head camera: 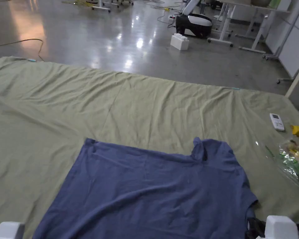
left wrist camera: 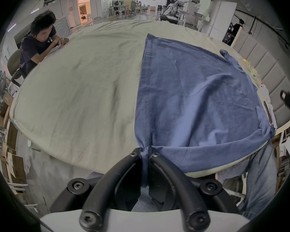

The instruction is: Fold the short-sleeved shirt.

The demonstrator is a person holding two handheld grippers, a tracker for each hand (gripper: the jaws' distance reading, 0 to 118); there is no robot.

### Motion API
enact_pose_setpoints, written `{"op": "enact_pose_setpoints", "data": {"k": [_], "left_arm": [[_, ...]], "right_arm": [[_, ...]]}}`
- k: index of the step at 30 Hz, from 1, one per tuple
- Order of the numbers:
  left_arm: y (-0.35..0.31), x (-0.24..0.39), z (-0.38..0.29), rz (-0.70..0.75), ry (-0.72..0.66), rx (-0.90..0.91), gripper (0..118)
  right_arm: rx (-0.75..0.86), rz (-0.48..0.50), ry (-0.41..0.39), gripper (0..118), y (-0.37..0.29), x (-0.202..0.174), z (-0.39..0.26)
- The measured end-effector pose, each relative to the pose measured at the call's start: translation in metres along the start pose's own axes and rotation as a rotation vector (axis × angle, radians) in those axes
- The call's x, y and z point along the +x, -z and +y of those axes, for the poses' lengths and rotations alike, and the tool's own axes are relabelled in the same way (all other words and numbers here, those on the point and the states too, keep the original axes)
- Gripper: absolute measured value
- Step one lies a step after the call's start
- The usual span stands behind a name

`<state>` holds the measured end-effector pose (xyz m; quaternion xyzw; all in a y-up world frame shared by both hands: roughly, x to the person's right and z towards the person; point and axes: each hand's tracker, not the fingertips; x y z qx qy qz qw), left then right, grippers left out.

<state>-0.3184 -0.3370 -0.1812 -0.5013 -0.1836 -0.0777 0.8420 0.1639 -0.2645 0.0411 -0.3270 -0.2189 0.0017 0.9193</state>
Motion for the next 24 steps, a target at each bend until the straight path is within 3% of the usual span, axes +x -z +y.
{"op": "enact_pose_setpoints", "data": {"k": [3,5,9,15,17,21,24], "left_arm": [[-0.002,0.000,0.001,0.001,0.000,0.007,7],[0.001,0.000,0.001,0.002,0.001,0.003,7],[0.002,0.002,0.001,0.010,0.008,-0.002,7],[0.006,0.002,0.000,0.007,0.001,-0.013,7],[0.007,0.001,0.000,0.006,-0.004,-0.012,7],[0.009,0.000,0.000,0.008,-0.014,-0.013,7],[0.011,0.000,-0.001,0.009,-0.014,-0.016,7]], "right_arm": [[-0.135,-0.019,-0.007,43,-0.001,0.022,-0.026],[-0.213,-0.046,-0.008,54,0.000,0.033,-0.046],[-0.312,-0.046,0.035,56,0.004,0.043,-0.074],[-0.430,-0.019,0.022,56,0.030,0.035,-0.094],[-0.457,-0.011,0.024,53,0.042,0.032,-0.099],[-0.454,0.021,0.030,16,0.048,0.029,-0.091],[-0.466,0.022,-0.052,10,0.048,0.021,-0.087]]}}
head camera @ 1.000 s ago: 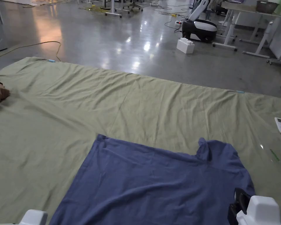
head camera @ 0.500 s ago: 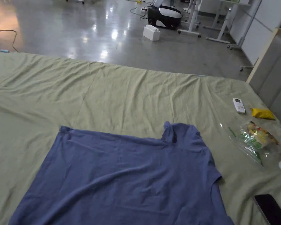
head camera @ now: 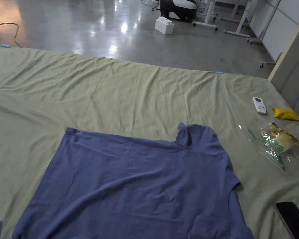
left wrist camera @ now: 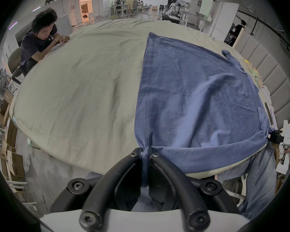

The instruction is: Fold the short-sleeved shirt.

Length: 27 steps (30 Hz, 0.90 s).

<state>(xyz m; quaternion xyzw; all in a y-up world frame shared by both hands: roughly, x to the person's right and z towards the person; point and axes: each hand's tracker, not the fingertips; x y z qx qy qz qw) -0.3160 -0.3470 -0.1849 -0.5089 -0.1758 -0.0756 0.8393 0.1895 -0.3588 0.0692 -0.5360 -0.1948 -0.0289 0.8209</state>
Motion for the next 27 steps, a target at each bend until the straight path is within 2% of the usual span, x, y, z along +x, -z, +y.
{"op": "enact_pose_setpoints", "data": {"k": [2,7,14,19,21,27], "left_arm": [[0.000,0.000,0.000,0.001,0.001,0.002,7],[-0.008,-0.004,0.002,-0.012,-0.020,0.045,7],[-0.024,0.005,0.028,-0.020,0.002,0.178,7],[-0.023,0.012,0.063,-0.022,0.005,0.239,7],[-0.023,0.018,0.080,-0.020,0.004,0.268,7],[0.001,0.025,0.128,0.009,-0.007,0.283,7]], "right_arm": [[-0.009,-0.026,-0.063,8,-0.006,-0.003,0.002],[0.019,-0.074,-0.086,8,-0.018,-0.007,0.002],[0.188,-0.007,0.084,7,-0.046,0.010,0.026],[0.271,0.013,0.127,7,-0.054,0.016,0.062],[0.278,0.005,0.121,7,-0.052,0.017,0.078],[0.311,-0.006,0.175,7,-0.029,0.027,0.129]]}}
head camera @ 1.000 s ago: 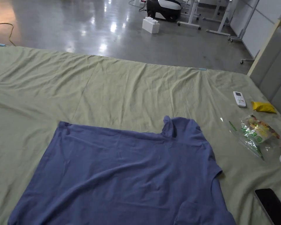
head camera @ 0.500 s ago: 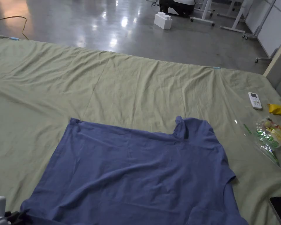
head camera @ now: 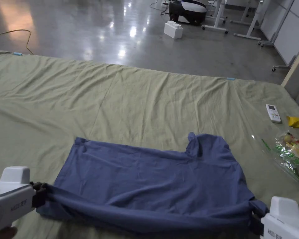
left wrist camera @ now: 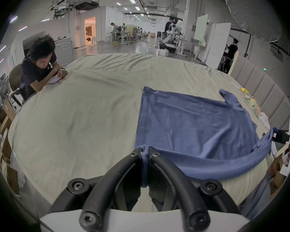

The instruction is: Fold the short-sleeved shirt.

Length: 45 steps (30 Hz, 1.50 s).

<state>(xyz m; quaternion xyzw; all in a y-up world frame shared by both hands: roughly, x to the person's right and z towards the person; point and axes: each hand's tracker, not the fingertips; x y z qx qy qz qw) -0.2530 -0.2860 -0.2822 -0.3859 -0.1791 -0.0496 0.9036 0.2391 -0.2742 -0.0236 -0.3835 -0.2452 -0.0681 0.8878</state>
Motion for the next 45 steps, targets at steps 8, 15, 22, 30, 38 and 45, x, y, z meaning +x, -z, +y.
{"op": "enact_pose_setpoints", "data": {"k": [8,15,22,30,38,45], "left_arm": [[0.071,-0.006,0.021,0.013,-0.053,-0.049,7],[0.096,-0.005,0.030,0.037,-0.073,-0.097,7],[0.108,-0.007,0.030,0.046,-0.084,-0.113,8],[0.060,0.016,0.029,0.010,-0.056,0.052,66],[-0.014,0.064,0.029,-0.038,0.000,0.412,61],[-0.064,0.094,0.028,0.014,0.022,0.608,6]], "right_arm": [[-0.067,-0.011,0.023,7,0.073,-0.002,0.026],[-0.124,-0.009,0.003,8,0.113,-0.004,0.023],[-0.080,-0.030,-0.030,39,0.112,-0.009,0.018],[0.282,-0.028,-0.059,82,0.036,-0.034,0.036],[0.622,-0.014,-0.064,60,-0.040,-0.085,0.049],[0.774,-0.019,-0.047,6,-0.072,-0.106,0.046]]}}
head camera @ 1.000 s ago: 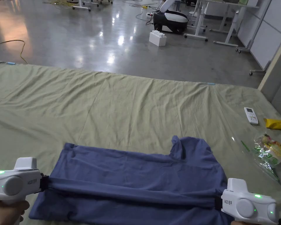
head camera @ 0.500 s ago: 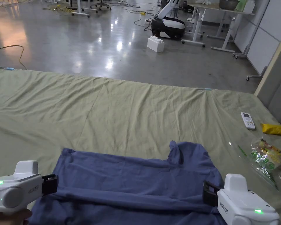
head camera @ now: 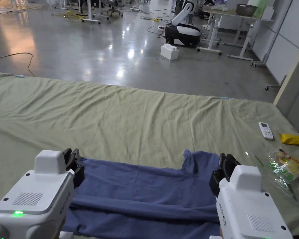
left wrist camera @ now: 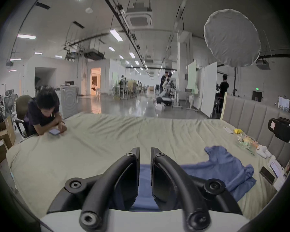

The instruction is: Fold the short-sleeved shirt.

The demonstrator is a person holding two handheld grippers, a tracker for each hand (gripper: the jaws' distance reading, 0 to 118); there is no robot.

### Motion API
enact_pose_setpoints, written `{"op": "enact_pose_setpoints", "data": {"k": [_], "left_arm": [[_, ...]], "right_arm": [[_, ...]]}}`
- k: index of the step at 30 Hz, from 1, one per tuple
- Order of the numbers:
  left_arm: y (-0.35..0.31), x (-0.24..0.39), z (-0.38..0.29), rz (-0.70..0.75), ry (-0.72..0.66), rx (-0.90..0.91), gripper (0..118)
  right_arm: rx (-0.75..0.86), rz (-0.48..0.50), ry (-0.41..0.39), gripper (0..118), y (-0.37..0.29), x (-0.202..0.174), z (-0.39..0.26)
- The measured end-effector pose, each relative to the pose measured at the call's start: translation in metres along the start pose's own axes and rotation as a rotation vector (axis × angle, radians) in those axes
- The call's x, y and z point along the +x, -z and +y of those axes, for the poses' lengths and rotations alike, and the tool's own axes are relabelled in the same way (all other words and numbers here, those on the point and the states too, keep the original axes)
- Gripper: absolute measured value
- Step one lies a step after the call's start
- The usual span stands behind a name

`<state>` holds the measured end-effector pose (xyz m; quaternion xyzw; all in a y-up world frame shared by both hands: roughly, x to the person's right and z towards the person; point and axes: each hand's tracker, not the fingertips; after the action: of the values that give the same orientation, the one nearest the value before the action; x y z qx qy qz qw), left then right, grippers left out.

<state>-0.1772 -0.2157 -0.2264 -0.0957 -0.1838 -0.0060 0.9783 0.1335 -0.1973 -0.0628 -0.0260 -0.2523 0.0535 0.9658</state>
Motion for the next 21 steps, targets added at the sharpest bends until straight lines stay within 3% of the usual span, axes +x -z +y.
{"op": "enact_pose_setpoints", "data": {"k": [2,5,11,21], "left_arm": [[-0.007,0.002,0.001,-0.019,0.003,0.023,5],[-0.016,0.008,0.005,-0.004,0.066,0.044,3],[-0.024,-0.001,0.006,-0.005,0.066,0.040,2],[0.016,-0.073,-0.045,0.020,0.041,-0.345,2]], "right_arm": [[0.004,-0.003,0.007,0,-0.003,-0.002,0.002],[0.014,-0.006,0.014,0,-0.005,-0.004,0.002],[0.009,-0.001,0.014,0,-0.008,-0.002,0.002],[-0.061,0.010,-0.013,0,-0.008,0.006,-0.015]]}}
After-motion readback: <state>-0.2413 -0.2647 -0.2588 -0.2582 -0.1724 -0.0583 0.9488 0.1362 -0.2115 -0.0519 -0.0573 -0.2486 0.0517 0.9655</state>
